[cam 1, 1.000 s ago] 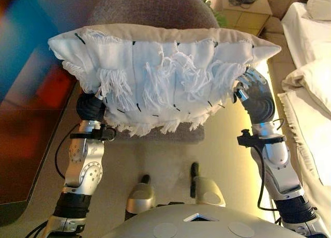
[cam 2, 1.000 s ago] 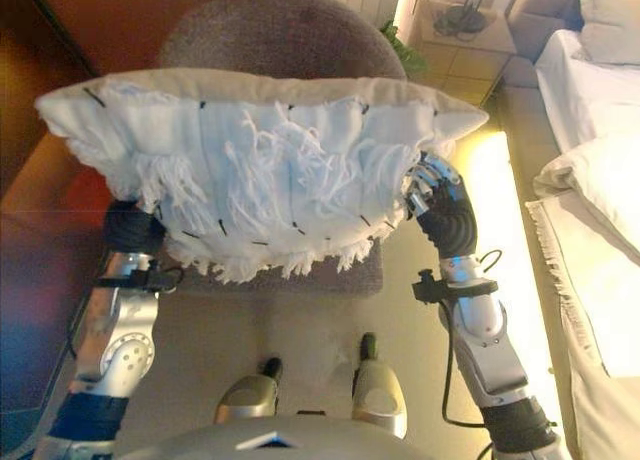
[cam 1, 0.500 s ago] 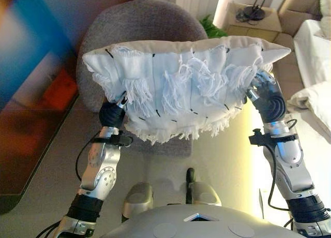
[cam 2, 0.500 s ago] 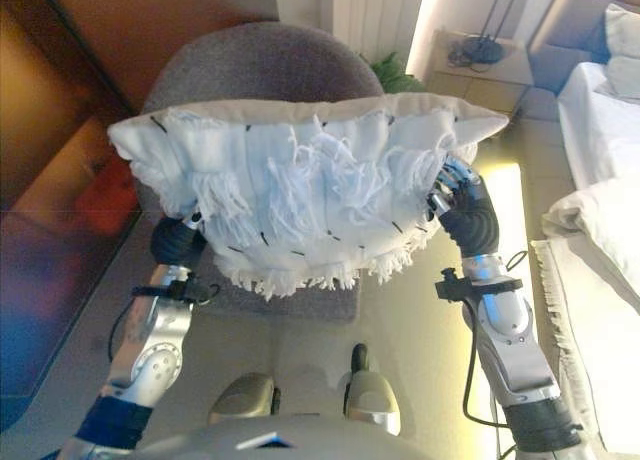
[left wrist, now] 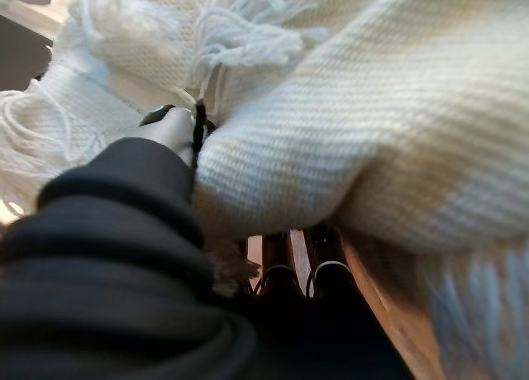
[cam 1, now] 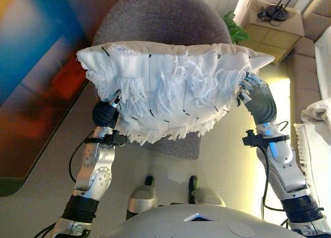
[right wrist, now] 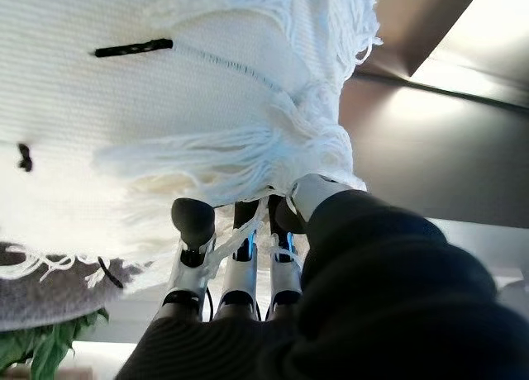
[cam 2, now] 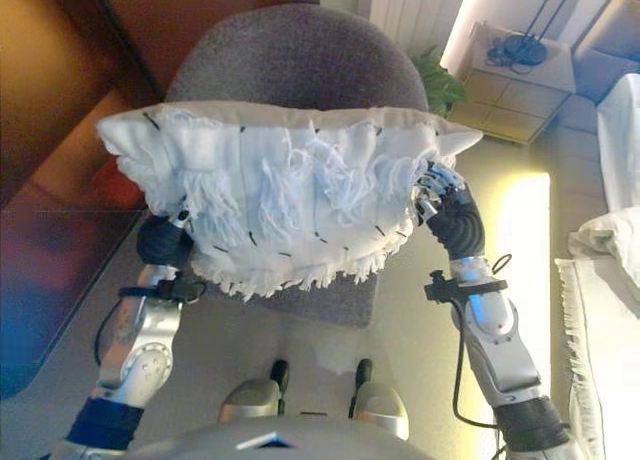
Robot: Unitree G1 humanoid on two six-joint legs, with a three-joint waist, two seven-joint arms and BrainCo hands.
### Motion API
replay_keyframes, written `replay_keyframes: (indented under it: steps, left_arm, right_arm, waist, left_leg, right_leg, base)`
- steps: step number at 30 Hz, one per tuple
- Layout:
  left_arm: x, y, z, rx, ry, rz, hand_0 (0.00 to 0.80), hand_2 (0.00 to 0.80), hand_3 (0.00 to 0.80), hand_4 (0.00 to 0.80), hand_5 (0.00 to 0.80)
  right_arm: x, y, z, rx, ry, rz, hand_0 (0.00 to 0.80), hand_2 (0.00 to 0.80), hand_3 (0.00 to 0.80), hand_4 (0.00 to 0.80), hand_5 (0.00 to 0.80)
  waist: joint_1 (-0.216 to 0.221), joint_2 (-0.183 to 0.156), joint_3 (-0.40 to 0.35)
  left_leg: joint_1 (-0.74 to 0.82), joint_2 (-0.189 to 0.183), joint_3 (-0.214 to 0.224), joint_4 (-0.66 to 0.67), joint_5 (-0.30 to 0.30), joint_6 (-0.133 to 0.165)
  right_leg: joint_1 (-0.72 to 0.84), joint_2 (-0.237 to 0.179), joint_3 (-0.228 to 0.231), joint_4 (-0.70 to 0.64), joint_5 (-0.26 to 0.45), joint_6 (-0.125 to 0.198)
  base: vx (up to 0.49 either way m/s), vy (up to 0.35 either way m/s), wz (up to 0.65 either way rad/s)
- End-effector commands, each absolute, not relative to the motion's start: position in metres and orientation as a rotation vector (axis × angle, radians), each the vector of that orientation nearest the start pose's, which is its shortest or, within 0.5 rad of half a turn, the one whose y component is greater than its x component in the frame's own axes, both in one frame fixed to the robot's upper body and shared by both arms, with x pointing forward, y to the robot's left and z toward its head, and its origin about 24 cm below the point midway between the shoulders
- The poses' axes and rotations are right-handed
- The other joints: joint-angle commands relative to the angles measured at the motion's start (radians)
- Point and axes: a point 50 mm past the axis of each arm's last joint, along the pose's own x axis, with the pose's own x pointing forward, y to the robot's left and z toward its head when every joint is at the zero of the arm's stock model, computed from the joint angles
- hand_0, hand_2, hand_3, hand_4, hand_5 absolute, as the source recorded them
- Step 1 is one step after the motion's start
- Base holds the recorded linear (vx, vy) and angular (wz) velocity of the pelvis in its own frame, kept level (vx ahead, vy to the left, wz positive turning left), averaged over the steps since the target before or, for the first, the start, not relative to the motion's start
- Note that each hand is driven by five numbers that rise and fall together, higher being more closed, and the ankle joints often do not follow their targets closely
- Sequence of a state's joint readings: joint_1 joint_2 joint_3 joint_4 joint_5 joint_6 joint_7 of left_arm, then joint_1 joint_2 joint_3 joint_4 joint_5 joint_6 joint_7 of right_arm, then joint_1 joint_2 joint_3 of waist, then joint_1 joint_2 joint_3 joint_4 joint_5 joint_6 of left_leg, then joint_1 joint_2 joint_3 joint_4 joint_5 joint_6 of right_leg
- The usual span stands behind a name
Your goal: Pick up the cushion and take it to the sofa
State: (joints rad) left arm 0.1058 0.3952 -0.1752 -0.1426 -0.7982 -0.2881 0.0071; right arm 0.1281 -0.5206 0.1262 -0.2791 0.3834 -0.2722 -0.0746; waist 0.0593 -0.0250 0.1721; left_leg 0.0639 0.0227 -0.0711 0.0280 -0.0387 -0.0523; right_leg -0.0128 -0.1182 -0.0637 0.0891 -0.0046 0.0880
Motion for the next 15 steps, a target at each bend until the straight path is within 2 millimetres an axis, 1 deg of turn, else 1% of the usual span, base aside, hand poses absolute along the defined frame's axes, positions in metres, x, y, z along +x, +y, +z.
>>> replay_keyframes:
  steps: [1,3,4,5,6,7,8,9,10,11,12,14,15]
  left_arm:
    - [0.232,0.18,0.129,-0.402,-0.483,-0.266,0.8,0.8,0.8,0.8,0.8]
    - [0.233,0.185,0.129,-0.381,-0.476,-0.258,0.8,0.8,0.8,0.8,0.8]
    - [0.233,0.186,0.129,-0.374,-0.474,-0.252,0.8,0.8,0.8,0.8,0.8]
    - [0.234,0.186,0.129,-0.37,-0.475,-0.25,0.8,0.8,0.8,0.8,0.8]
    - [0.236,0.186,0.13,-0.37,-0.476,-0.254,0.8,0.8,0.8,0.8,0.8]
    - [0.237,0.185,0.131,-0.369,-0.479,-0.256,0.8,0.8,0.8,0.8,0.8]
    - [0.237,0.184,0.131,-0.367,-0.479,-0.256,0.8,0.8,0.8,0.8,0.8]
    - [0.237,0.182,0.13,-0.368,-0.478,-0.247,0.8,0.8,0.8,0.8,0.8]
    - [0.237,0.181,0.13,-0.369,-0.477,-0.242,0.8,0.8,0.8,0.8,0.8]
    - [0.237,0.18,0.129,-0.37,-0.472,-0.24,0.8,0.8,0.8,0.8,0.8]
    - [0.237,0.178,0.127,-0.375,-0.466,-0.242,0.8,0.8,0.8,0.8,0.8]
    - [0.236,0.176,0.126,-0.381,-0.459,-0.251,0.8,0.8,0.8,0.8,0.8]
    - [0.236,0.174,0.126,-0.379,-0.459,-0.258,0.8,0.8,0.8,0.8,0.8]
  right_arm:
    - [0.214,-0.173,0.139,-0.01,-0.55,0.211,0.8,0.8,0.8,0.8,0.8]
    - [0.219,-0.166,0.137,0.003,-0.543,0.212,0.8,0.8,0.8,0.8,0.8]
    - [0.222,-0.163,0.135,0.008,-0.54,0.212,0.8,0.8,0.8,0.8,0.8]
    - [0.224,-0.161,0.134,0.01,-0.538,0.212,0.8,0.8,0.8,0.8,0.8]
    - [0.226,-0.159,0.133,0.01,-0.537,0.207,0.8,0.8,0.8,0.8,0.8]
    - [0.227,-0.157,0.132,0.011,-0.536,0.205,0.8,0.8,0.8,0.8,0.8]
    - [0.228,-0.155,0.131,0.013,-0.536,0.205,0.8,0.8,0.8,0.8,0.8]
    - [0.231,-0.152,0.129,0.019,-0.537,0.212,0.8,0.8,0.8,0.8,0.8]
    - [0.231,-0.151,0.128,0.023,-0.536,0.215,0.8,0.8,0.8,0.8,0.8]
    - [0.232,-0.151,0.127,0.026,-0.533,0.216,0.8,0.8,0.8,0.8,0.8]
    - [0.232,-0.152,0.126,0.027,-0.529,0.213,0.8,0.8,0.8,0.8,0.8]
    - [0.233,-0.155,0.125,0.031,-0.522,0.205,0.8,0.8,0.8,0.8,0.8]
    - [0.232,-0.157,0.125,0.032,-0.52,0.201,0.8,0.8,0.8,0.8,0.8]
  waist:
    - [0.021,-0.042,-0.061]
    - [0.038,-0.031,-0.061]
    - [0.043,-0.029,-0.06]
    - [0.045,-0.028,-0.058]
    - [0.044,-0.032,-0.057]
    - [0.043,-0.033,-0.053]
    - [0.045,-0.035,-0.049]
    - [0.047,-0.039,-0.043]
    - [0.047,-0.041,-0.038]
    - [0.045,-0.043,-0.034]
    - [0.04,-0.05,-0.032]
    - [0.031,-0.054,-0.034]
    - [0.021,-0.054,-0.037]
  left_leg:
    - [-0.105,0.002,-0.05,0.005,0.094,0.044]
    - [-0.082,-0.014,-0.047,-0.013,0.09,0.058]
    - [-0.077,-0.021,-0.045,-0.02,0.089,0.063]
    - [-0.075,-0.026,-0.047,-0.023,0.089,0.065]
    - [-0.079,-0.041,-0.05,-0.019,0.088,0.067]
    - [-0.077,-0.052,-0.047,-0.015,0.083,0.07]
    - [-0.074,-0.058,-0.042,-0.009,0.077,0.071]
    - [-0.067,-0.062,-0.025,-0.005,0.068,0.07]
    - [-0.059,-0.063,-0.016,-0.006,0.064,0.069]
    - [-0.053,-0.067,-0.009,-0.006,0.06,0.068]
    - [-0.045,-0.075,0.0,-0.006,0.053,0.068]
    - [-0.031,-0.081,0.006,-0.008,0.043,0.069]
    - [-0.028,-0.083,0.007,-0.002,0.034,0.071]
  right_leg:
    - [-0.022,-0.081,-0.024,0.315,0.114,0.088]
    - [-0.063,-0.075,-0.058,0.374,0.128,0.079]
    - [-0.067,-0.066,-0.064,0.358,0.122,0.07]
    - [-0.062,-0.049,-0.065,0.323,0.104,0.06]
    - [-0.055,-0.018,-0.065,0.259,0.08,0.047]
    - [-0.046,-0.007,-0.076,0.209,0.066,0.037]
    - [-0.038,-0.006,-0.09,0.168,0.063,0.032]
    - [-0.032,-0.005,-0.113,0.094,0.065,0.032]
    - [-0.024,0.002,-0.12,0.044,0.067,0.034]
    - [-0.014,0.01,-0.12,0.001,0.075,0.037]
    - [-0.013,0.014,-0.109,-0.053,0.103,0.043]
    - [-0.013,0.02,-0.091,-0.09,0.136,0.046]
    - [-0.012,0.03,-0.064,-0.082,0.131,0.039]
  base:
    - [0.3,0.187,-0.16]
    - [0.265,0.136,-0.25]
    - [0.237,0.068,-0.28]
    - [0.221,0.027,-0.34]
    - [0.22,0.014,-0.32]
    - [0.201,0.001,-0.18]
    - [0.199,-0.034,-0.01]
    - [0.189,-0.079,0.03]
    - [0.212,-0.104,-0.01]
    - [0.231,-0.112,-0.02]
    - [0.246,-0.102,-0.05]
    - [0.262,-0.093,-0.02]
    - [0.285,-0.081,0.02]
